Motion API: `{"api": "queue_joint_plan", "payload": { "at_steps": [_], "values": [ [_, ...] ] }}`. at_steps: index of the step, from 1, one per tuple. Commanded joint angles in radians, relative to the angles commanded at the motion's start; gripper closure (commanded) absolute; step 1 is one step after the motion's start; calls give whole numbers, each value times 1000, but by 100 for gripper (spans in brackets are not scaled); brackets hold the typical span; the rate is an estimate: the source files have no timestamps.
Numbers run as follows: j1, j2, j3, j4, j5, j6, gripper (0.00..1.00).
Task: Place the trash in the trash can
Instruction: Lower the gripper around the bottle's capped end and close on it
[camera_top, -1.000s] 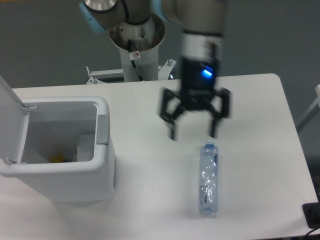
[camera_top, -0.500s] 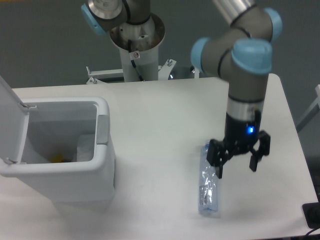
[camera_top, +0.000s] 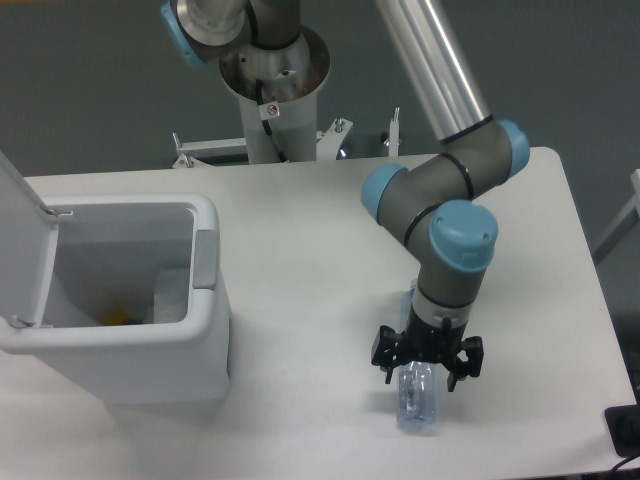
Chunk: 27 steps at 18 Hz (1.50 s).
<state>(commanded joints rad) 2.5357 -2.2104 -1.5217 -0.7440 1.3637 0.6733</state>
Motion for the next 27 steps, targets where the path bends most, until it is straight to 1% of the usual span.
{"api": "queue_joint_plan", "payload": {
  "at_steps": [5,6,8,13,14,16,18,26,27],
  "values": [
    [0,-28,9,6,29,2,0],
    [-2,-34,0,35,32,-1,0],
    [-3,-38,-3,55,44,0,0],
    [-6,-43,-9,57,66,0,0],
    [-8,-43,-11,57,69,0,2],
    [-8,-43,-11,57,69,-1,20],
    [-9,-43,-11,57,71,-5,30],
    [-11,-41,-14,57,74,2,35],
    [-11,-41,-14,57,74,2,38]
  ]
}}
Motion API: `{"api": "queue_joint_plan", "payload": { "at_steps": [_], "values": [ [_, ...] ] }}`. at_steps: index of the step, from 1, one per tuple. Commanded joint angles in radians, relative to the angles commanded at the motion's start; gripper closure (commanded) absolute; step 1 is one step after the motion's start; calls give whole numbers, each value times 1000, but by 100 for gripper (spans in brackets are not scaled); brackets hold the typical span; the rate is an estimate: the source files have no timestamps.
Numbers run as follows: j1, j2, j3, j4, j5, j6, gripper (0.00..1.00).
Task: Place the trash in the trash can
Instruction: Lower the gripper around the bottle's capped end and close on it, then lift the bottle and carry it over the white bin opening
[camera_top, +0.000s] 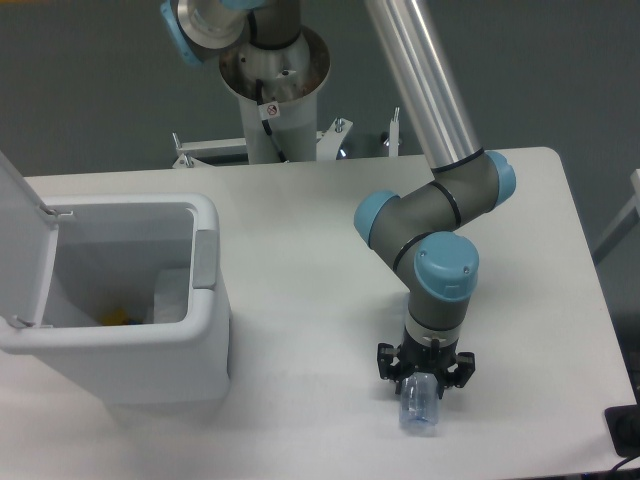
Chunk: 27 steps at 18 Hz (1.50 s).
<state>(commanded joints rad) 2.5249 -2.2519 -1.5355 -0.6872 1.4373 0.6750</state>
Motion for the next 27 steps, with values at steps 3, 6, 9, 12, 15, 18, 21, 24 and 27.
{"api": "queue_joint_plan", "payload": {
  "at_steps": [3,6,9,12,15,18,21,24,27],
  "values": [
    [0,6,0,0,-2,2,40],
    [0,11,2,-2,-2,-6,40],
    [2,28,6,0,-6,-14,40],
    [2,75,18,2,-17,-29,40],
    [8,124,73,12,-151,-109,40],
    [5,158,188,12,-230,-268,40],
    [-20,181,280,14,-282,-373,40],
    [-66,239,307,12,-287,-397,40],
    [-115,299,305,12,-287,-440,40]
  ]
}}
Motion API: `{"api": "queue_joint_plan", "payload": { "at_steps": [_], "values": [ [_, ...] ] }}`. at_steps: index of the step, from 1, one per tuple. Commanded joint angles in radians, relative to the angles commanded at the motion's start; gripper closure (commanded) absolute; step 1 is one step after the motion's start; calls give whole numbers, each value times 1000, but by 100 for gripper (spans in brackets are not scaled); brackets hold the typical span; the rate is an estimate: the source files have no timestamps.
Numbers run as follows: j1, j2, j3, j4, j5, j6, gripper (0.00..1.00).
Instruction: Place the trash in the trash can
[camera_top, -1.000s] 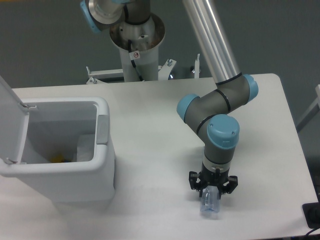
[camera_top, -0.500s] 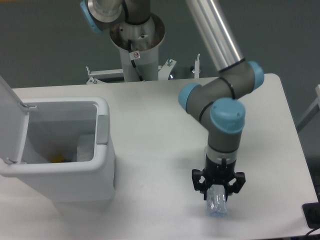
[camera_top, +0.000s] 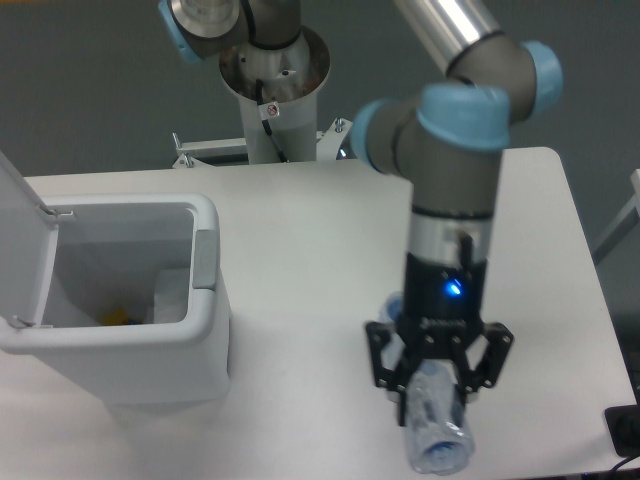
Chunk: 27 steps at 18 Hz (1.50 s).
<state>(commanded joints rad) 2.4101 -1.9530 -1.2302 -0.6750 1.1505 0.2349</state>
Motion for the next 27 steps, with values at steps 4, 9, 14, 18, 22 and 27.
{"api": "queue_joint_plan", "payload": {
  "at_steps": [4,9,14,18,22,27],
  "values": [
    [-84,60,-6,0,0,-37,40],
    [-215,100,-63,0,0,-92,40],
    [-301,105,-153,0,-2,-100,39],
    [-330,146,-196,0,0,-117,28],
    [-318,175,-222,0,3,-118,0],
    [-122,230,-241,-2,5,-109,0]
  ]
}}
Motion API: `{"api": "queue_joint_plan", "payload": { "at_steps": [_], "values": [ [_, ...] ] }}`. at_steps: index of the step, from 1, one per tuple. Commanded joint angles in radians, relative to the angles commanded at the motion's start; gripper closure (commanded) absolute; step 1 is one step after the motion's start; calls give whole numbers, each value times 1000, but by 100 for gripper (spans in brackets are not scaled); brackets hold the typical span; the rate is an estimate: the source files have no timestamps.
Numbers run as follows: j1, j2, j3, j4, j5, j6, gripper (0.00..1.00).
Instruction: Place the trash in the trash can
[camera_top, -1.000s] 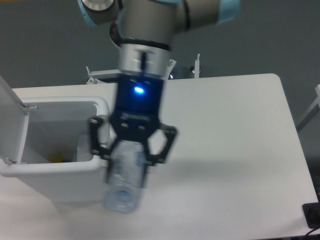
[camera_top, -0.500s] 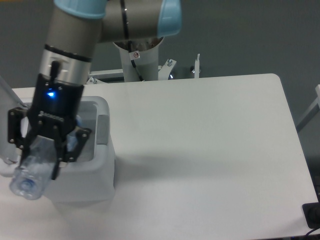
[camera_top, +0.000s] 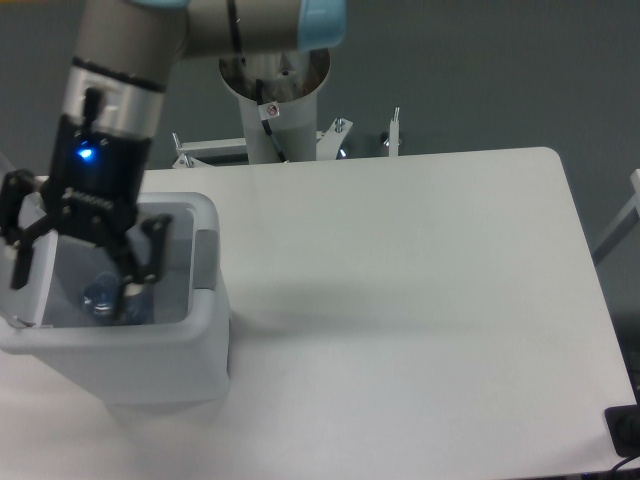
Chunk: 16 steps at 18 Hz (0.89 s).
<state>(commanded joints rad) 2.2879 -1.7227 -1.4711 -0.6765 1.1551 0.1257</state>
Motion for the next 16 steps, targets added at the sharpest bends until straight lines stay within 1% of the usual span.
{"api": "queue_joint_plan", "payload": {
  "at_steps": [1,2,4,6,8,9,11,13,15,16],
  "values": [
    [81,0,15,0,3,6,0],
    [134,-1,26,-3,3,12,0],
    [189,-14,43,-8,5,20,0],
    [229,-38,51,-12,11,99,0],
    [249,-47,43,-23,21,205,0],
    [251,-57,46,-32,50,262,0],
    [261,-61,46,-75,154,415,0],
    [263,-60,35,-141,259,579,0],
    [263,-58,31,-179,339,691,0],
    [265,-57,19,-183,356,713,0]
  ]
}}
